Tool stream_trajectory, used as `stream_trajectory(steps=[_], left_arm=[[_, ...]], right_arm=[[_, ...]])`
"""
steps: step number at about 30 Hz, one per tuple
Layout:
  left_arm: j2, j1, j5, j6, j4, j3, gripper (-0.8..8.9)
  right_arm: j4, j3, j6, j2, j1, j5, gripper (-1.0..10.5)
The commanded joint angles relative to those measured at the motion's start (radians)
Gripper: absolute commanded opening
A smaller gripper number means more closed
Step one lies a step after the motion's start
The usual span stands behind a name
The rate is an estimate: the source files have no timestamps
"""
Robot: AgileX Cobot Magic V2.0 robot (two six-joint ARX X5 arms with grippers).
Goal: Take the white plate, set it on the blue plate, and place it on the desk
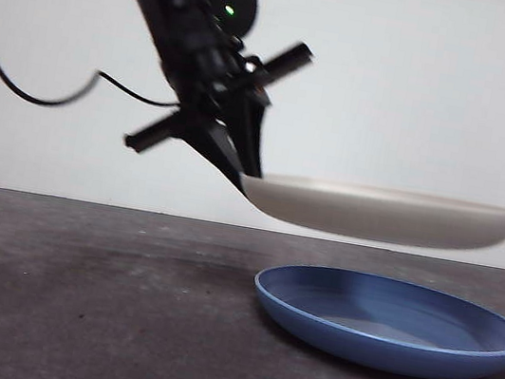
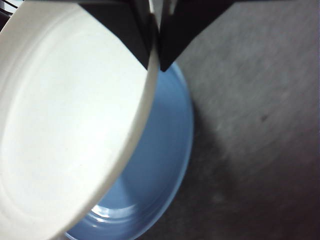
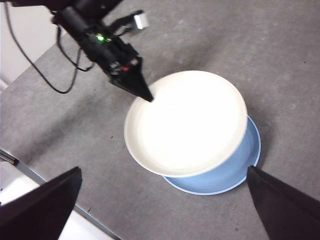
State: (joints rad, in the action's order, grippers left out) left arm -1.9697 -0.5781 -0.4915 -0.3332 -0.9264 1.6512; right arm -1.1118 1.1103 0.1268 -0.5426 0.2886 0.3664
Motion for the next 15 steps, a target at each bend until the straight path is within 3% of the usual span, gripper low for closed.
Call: stream_trajectory(steps=[1, 15], left_arm=[[-0.069, -0.022, -0.002, -0.014, 0.003, 0.068, 0.14], [-0.196, -0.048, 0.013, -0.011, -0.002, 0.123, 0.14]], right_arm=[[0.003, 0.018, -0.014, -0.004, 0.003, 0.004, 5.8], [-0.013, 0.018, -0.020, -0.004, 0.004, 0.003, 5.8]])
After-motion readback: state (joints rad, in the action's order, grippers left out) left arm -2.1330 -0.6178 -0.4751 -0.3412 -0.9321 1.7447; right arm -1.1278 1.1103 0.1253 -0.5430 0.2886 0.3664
